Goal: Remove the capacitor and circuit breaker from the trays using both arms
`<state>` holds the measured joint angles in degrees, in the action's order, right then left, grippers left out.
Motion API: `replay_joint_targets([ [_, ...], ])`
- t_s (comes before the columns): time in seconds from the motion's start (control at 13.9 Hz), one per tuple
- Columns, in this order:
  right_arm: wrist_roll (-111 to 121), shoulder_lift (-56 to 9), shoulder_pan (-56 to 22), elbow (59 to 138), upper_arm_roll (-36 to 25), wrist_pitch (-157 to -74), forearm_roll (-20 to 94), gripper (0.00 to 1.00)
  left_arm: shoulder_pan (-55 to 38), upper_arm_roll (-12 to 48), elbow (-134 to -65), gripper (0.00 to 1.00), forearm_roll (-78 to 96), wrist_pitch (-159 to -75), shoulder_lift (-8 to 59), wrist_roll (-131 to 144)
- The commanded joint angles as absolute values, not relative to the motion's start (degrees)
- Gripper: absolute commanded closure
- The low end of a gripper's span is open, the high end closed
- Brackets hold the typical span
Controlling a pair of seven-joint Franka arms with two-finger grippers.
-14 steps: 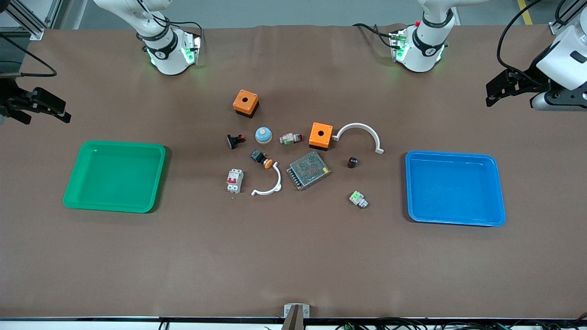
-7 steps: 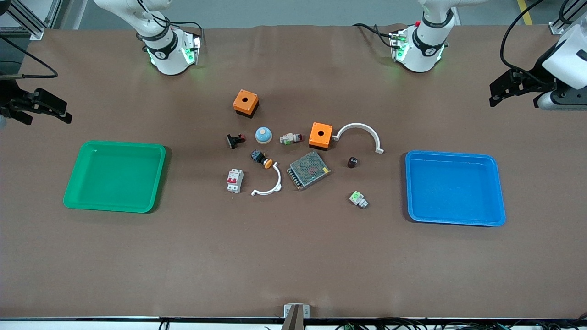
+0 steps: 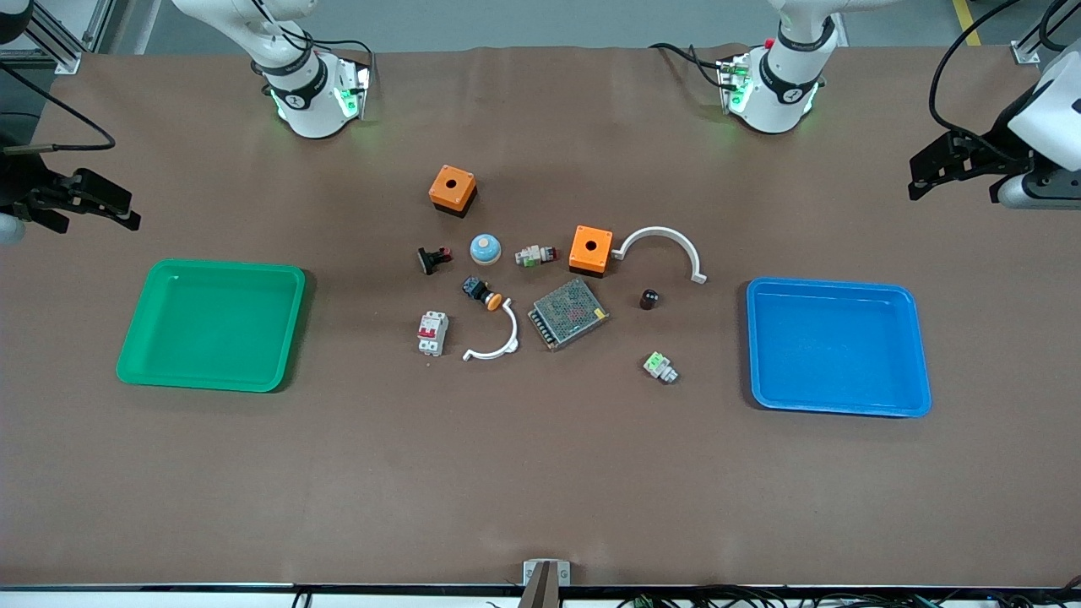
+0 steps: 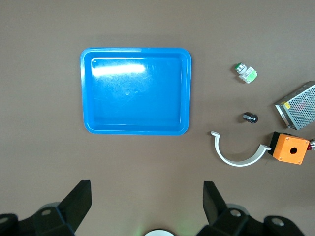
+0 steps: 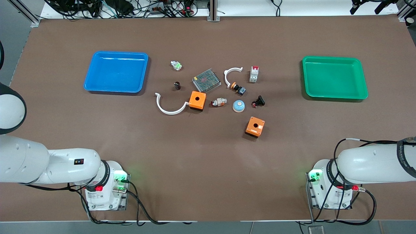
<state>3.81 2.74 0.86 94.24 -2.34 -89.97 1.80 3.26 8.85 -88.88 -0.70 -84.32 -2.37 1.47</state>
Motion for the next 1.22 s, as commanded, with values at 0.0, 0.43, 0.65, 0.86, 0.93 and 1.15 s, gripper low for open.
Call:
replay_joint_targets([
  [0.0, 4.2, 6.0, 0.7, 98.1, -2.3, -91.9, 1.7, 0.0, 3.3, 9.3, -87.9, 0.0, -0.1, -83.8, -2.4, 0.4],
  [0.43, 4.3, 6.4, 0.7, 98.5, -2.3, -92.6, 1.8, 0.0, 3.4, 9.3, -87.9, 0.0, 0.0, -83.9, -2.4, 0.4],
  [0.65, 4.2, 6.3, 0.7, 98.3, -2.2, -92.2, 1.8, 0.0, 3.3, 9.3, -87.5, 0.0, -0.1, -83.9, -2.2, 0.5],
  [0.86, 4.0, 6.2, 0.7, 96.4, -2.3, -89.7, 1.7, 0.0, 3.3, 9.4, -87.1, 0.0, -0.1, -83.9, -2.1, 0.6],
  [0.93, 4.0, 6.2, 0.7, 96.2, -2.3, -89.4, 1.7, 0.0, 3.2, 9.4, -87.1, 0.0, -0.1, -83.9, -2.1, 0.7],
  [1.15, 2.7, 6.1, 0.7, 96.2, -2.3, -87.9, 1.7, 0.0, 3.0, 9.4, -87.1, 0.0, 0.1, -83.9, -1.6, 0.8],
])
